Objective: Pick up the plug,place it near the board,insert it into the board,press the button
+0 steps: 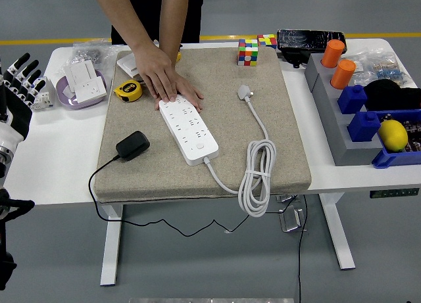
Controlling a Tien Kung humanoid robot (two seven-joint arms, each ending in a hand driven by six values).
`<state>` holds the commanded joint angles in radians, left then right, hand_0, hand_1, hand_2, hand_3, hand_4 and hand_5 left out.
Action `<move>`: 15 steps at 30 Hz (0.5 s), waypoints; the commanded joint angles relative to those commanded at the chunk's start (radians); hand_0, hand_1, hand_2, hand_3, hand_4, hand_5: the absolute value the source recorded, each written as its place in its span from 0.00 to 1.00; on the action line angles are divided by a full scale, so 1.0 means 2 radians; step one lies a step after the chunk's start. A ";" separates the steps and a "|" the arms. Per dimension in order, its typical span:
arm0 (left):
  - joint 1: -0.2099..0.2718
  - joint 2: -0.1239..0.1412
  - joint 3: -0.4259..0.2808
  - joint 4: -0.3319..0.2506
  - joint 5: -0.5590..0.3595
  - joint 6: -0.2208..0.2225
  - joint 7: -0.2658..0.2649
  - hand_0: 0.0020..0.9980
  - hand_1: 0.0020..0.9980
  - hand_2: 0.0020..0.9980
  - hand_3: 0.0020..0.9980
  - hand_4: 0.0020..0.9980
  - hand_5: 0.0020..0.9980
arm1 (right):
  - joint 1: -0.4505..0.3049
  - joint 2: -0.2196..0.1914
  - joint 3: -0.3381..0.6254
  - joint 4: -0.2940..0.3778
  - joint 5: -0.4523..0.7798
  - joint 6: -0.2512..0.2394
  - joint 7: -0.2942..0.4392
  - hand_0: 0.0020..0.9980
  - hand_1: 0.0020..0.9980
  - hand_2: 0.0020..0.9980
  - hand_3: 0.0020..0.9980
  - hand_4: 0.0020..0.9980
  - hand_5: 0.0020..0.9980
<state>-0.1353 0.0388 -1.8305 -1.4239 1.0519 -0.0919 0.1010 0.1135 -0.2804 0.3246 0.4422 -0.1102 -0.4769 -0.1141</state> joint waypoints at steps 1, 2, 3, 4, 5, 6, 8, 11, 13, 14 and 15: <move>0.002 -0.001 -0.003 0.000 -0.008 -0.001 0.001 0.87 0.91 0.87 0.86 1.00 1.00 | 0.000 0.001 0.001 0.000 -0.001 0.000 0.000 0.94 0.84 0.78 0.79 1.00 1.00; 0.005 -0.003 -0.009 -0.001 -0.019 -0.003 0.004 0.87 0.91 0.87 0.86 1.00 1.00 | -0.001 0.002 0.003 0.000 -0.002 0.000 0.000 0.94 0.84 0.78 0.79 1.00 1.00; 0.005 -0.004 -0.010 -0.001 -0.022 -0.004 0.004 0.82 0.85 0.83 0.83 1.00 1.00 | -0.001 0.002 0.003 0.000 -0.002 0.000 0.000 0.94 0.84 0.78 0.80 1.00 1.00; 0.007 -0.005 -0.013 -0.001 -0.026 -0.004 0.005 0.82 0.85 0.83 0.83 1.00 1.00 | -0.001 0.003 0.005 -0.001 -0.003 0.000 0.000 0.94 0.84 0.78 0.80 1.00 1.00; 0.008 -0.006 -0.016 -0.002 -0.028 -0.004 0.005 0.82 0.85 0.83 0.83 1.00 1.00 | -0.001 0.004 0.006 -0.001 -0.003 0.000 0.000 0.94 0.84 0.78 0.80 1.00 1.00; 0.009 -0.007 -0.017 -0.003 -0.028 -0.003 0.005 0.82 0.85 0.83 0.83 1.00 1.00 | -0.001 0.004 0.007 -0.001 -0.004 0.000 0.000 0.94 0.84 0.78 0.80 1.00 1.00; 0.012 -0.007 -0.019 -0.004 -0.025 -0.002 0.005 0.82 0.85 0.83 0.83 1.00 1.00 | -0.001 0.006 0.009 0.000 -0.006 0.001 0.000 0.94 0.84 0.78 0.80 1.00 1.00; 0.015 -0.006 -0.021 -0.006 -0.023 -0.002 0.005 0.81 0.83 0.81 0.80 1.00 1.00 | -0.002 0.007 0.010 -0.001 -0.006 0.001 0.000 0.94 0.84 0.78 0.80 1.00 1.00; 0.016 -0.005 -0.022 -0.007 -0.021 -0.001 0.005 0.81 0.83 0.81 0.80 1.00 1.00 | -0.003 0.008 0.010 -0.001 -0.006 0.001 0.000 0.94 0.84 0.78 0.80 1.00 1.00; 0.017 -0.005 -0.022 -0.007 -0.020 -0.001 0.005 0.81 0.83 0.81 0.80 1.00 1.00 | -0.004 0.008 0.010 -0.001 -0.005 0.001 0.000 0.94 0.84 0.78 0.80 1.00 1.00; 0.018 -0.005 -0.022 -0.007 -0.019 -0.001 0.005 0.80 0.82 0.80 0.80 1.00 1.00 | -0.004 0.008 0.010 -0.002 -0.004 0.001 0.000 0.94 0.84 0.78 0.80 1.00 1.00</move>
<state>-0.0994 0.0290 -1.8741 -1.4385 1.0148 -0.0939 0.1109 0.1056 -0.2643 0.3443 0.4392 -0.1190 -0.4754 -0.1145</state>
